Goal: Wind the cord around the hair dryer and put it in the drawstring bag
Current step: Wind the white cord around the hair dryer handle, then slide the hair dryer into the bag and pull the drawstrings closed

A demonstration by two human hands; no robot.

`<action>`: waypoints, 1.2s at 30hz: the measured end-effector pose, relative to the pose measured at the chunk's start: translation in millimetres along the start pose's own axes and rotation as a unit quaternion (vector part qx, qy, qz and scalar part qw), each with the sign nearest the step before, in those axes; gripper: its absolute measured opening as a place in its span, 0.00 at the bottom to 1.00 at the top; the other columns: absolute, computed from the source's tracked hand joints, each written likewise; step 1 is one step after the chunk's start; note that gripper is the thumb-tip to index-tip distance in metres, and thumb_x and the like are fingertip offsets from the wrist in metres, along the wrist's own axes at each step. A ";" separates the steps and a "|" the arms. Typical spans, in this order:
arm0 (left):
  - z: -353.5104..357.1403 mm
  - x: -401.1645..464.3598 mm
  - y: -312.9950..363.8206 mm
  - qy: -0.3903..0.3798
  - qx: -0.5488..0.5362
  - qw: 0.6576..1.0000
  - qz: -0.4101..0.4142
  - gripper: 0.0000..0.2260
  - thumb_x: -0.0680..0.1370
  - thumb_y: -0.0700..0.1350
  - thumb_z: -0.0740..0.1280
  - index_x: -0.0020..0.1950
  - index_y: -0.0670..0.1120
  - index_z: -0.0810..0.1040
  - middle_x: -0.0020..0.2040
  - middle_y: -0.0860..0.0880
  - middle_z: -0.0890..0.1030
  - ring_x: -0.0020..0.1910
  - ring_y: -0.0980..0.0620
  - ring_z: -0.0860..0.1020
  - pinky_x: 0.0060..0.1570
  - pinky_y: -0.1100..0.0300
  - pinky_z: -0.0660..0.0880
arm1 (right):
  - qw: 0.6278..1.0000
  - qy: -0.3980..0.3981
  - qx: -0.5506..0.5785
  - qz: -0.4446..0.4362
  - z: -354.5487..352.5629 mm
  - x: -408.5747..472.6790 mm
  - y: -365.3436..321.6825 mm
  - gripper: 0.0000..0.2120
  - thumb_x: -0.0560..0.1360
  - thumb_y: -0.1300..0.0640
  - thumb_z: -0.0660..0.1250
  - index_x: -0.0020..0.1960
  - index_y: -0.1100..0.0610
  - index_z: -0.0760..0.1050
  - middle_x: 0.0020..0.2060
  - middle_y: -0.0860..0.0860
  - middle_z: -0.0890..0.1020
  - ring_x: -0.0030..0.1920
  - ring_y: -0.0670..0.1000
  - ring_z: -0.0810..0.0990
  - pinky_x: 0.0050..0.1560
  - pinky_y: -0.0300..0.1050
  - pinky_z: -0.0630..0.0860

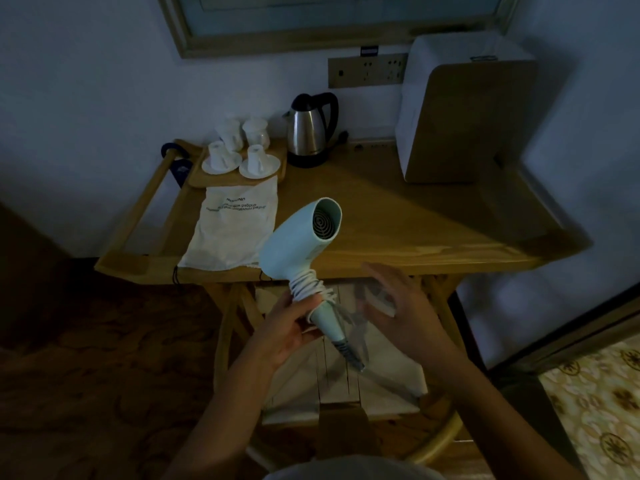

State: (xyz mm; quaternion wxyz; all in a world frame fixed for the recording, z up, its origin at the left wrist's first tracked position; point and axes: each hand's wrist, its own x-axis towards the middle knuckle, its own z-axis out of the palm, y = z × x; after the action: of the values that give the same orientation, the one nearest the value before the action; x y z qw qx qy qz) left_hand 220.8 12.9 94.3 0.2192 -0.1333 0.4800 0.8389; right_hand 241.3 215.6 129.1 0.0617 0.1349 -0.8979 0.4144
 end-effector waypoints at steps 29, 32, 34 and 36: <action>12.4 15.6 -32.7 0.100 0.042 0.994 -0.031 0.15 0.74 0.58 0.61 0.53 0.52 0.77 0.42 0.48 0.86 0.43 0.49 0.84 0.46 0.52 0.77 | 0.984 -0.070 -0.080 -0.140 43.7 14.6 35.2 0.28 0.70 0.57 0.69 0.67 0.48 0.62 0.65 0.57 0.73 0.58 0.58 0.77 0.49 0.46 0.78; -1.2 18.7 -28.8 0.119 0.121 0.985 -0.024 0.12 0.79 0.57 0.56 0.55 0.54 0.75 0.42 0.52 0.86 0.43 0.51 0.84 0.47 0.54 0.76 | 0.987 -0.078 -0.072 -0.122 44.8 22.5 40.3 0.27 0.70 0.57 0.70 0.67 0.50 0.64 0.65 0.58 0.73 0.57 0.60 0.77 0.50 0.49 0.78; -15.3 16.8 -24.9 0.154 0.219 0.964 0.001 0.13 0.79 0.56 0.57 0.57 0.52 0.75 0.48 0.51 0.85 0.46 0.52 0.83 0.48 0.55 0.76 | 0.989 -0.076 -0.060 -0.108 46.3 27.2 44.1 0.27 0.69 0.58 0.71 0.66 0.52 0.67 0.64 0.59 0.74 0.56 0.60 0.78 0.51 0.49 0.77; -37.1 15.4 -17.4 0.193 0.323 0.925 0.057 0.10 0.79 0.53 0.59 0.53 0.52 0.77 0.50 0.49 0.83 0.45 0.56 0.82 0.48 0.57 0.77 | 0.991 -0.070 -0.058 -0.098 49.6 31.2 47.9 0.28 0.67 0.58 0.73 0.65 0.52 0.68 0.62 0.59 0.76 0.54 0.60 0.79 0.51 0.49 0.77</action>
State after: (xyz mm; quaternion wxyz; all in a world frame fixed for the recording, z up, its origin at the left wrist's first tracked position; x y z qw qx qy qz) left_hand 216.6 -7.7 55.9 0.1057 -0.1868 0.7647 0.6075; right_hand 197.5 201.6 69.0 0.0469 0.2473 -0.9049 0.3433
